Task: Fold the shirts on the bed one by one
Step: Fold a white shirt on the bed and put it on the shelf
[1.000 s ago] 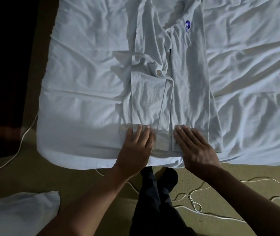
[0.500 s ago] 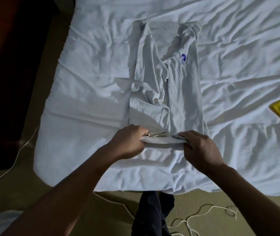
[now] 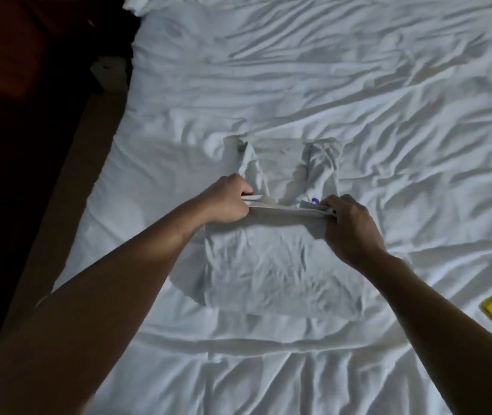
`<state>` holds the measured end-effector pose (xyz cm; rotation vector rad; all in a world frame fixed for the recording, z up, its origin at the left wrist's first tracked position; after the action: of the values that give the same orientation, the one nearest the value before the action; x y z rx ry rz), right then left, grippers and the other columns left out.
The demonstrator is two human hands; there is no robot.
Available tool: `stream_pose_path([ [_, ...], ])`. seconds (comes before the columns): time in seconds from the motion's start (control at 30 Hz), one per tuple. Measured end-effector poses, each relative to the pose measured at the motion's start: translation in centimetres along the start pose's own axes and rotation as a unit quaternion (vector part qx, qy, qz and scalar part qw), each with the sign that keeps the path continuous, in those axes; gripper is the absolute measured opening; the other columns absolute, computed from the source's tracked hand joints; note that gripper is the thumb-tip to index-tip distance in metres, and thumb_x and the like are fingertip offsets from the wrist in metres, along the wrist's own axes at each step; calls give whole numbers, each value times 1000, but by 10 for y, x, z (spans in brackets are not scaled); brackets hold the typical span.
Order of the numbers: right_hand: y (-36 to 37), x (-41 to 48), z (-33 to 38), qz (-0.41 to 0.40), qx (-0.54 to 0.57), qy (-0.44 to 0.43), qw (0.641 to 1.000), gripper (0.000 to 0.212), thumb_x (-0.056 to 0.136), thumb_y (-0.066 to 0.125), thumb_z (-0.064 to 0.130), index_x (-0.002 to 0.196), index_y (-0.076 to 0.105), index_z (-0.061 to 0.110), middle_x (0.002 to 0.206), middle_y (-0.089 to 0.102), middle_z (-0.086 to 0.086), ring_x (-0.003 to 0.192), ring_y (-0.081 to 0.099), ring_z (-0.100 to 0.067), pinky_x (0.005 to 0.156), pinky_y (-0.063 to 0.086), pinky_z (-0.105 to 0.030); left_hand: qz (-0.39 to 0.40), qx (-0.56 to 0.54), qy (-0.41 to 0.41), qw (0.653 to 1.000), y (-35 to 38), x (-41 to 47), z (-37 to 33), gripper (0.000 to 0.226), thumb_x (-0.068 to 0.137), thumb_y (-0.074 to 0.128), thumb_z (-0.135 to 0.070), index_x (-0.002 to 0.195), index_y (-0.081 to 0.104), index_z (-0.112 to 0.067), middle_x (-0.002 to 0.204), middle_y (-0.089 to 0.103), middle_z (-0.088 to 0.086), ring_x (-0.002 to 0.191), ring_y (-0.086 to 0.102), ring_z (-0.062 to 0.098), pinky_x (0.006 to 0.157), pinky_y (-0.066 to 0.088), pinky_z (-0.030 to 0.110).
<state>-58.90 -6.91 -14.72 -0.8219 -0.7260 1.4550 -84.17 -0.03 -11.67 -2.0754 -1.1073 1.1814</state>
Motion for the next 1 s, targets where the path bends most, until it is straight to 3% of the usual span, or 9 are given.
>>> stream_pose_path([
  [0.13, -1, 62, -2, -13, 5, 14, 1000, 34, 88, 53, 6, 117, 64, 20, 107, 71, -9, 97, 63, -37, 76, 53, -45, -49, -37, -19, 998, -19, 61, 13, 24, 78, 60, 1, 60, 52, -12, 60, 52, 3, 60, 50, 20, 53, 28, 29],
  [0.27, 2, 120, -14, -10, -31, 20, 999, 36, 91, 48, 6, 117, 64, 23, 109, 73, -9, 98, 64, -38, 76, 53, -42, -67, -68, -8, 995, -33, 115, 25, 9, 82, 77, -22, 78, 75, -15, 70, 68, 0, 66, 61, 7, 53, 41, 22],
  [0.37, 8, 156, -24, 19, -48, 35, 998, 38, 91, 47, 7, 119, 64, 25, 111, 72, -11, 99, 65, -39, 77, 53, -41, -83, -80, -21, 993, -40, 149, 31, 23, 71, 80, -35, 82, 77, -15, 74, 72, 4, 64, 61, 8, 52, 42, 20],
  [0.47, 13, 186, -34, 42, -47, 29, 998, 38, 93, 48, 8, 122, 65, 26, 118, 70, -11, 105, 64, -37, 83, 53, -41, -101, -97, -40, 989, -41, 176, 39, 15, 74, 87, -28, 81, 76, -19, 74, 71, 0, 64, 62, 9, 49, 41, 15],
  [0.53, 16, 201, -39, 52, -48, 31, 997, 41, 94, 47, 6, 124, 64, 27, 119, 69, -9, 105, 63, -34, 78, 48, -37, -116, -125, -51, 984, -42, 188, 43, 15, 74, 89, -23, 82, 76, -22, 75, 72, -3, 64, 63, 10, 48, 43, 14],
  [0.63, 21, 218, -46, 68, -58, 37, 995, 42, 95, 45, 6, 126, 63, 28, 119, 69, -8, 104, 62, -33, 76, 44, -36, -128, -149, -48, 979, -44, 200, 49, 23, 71, 92, -21, 87, 75, -23, 79, 74, 0, 64, 66, 16, 49, 49, 22],
  [0.73, 25, 227, -51, 62, -45, 40, 996, 33, 100, 47, 13, 125, 63, 28, 119, 70, -6, 105, 63, -34, 80, 51, -40, -138, -170, -50, 974, -39, 205, 51, 34, 71, 92, -20, 96, 70, -22, 85, 69, 3, 60, 60, 15, 48, 50, 27],
  [0.93, 30, 225, -64, 30, -7, 61, 998, 27, 102, 53, 17, 124, 63, 27, 117, 72, -3, 105, 64, -33, 79, 49, -39, -197, -212, -20, 957, -23, 210, 54, 49, 67, 98, -28, 105, 69, -19, 92, 64, -6, 73, 58, 7, 59, 47, 18],
  [1.0, 32, 225, -69, 21, 12, 56, 998, 27, 101, 55, 15, 124, 64, 25, 116, 72, -4, 105, 64, -33, 77, 48, -38, -194, -199, -22, 960, -21, 213, 55, 52, 65, 98, -30, 106, 68, -19, 95, 65, -5, 78, 60, 10, 65, 47, 21],
])
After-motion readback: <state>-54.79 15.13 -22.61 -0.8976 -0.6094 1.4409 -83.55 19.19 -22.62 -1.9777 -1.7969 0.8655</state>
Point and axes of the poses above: each hand's wrist, its own x-axis towards the middle knuckle, its own y-axis out of the palm, z = x × y, the point moved 1 cm from there along x, towards the middle knuckle
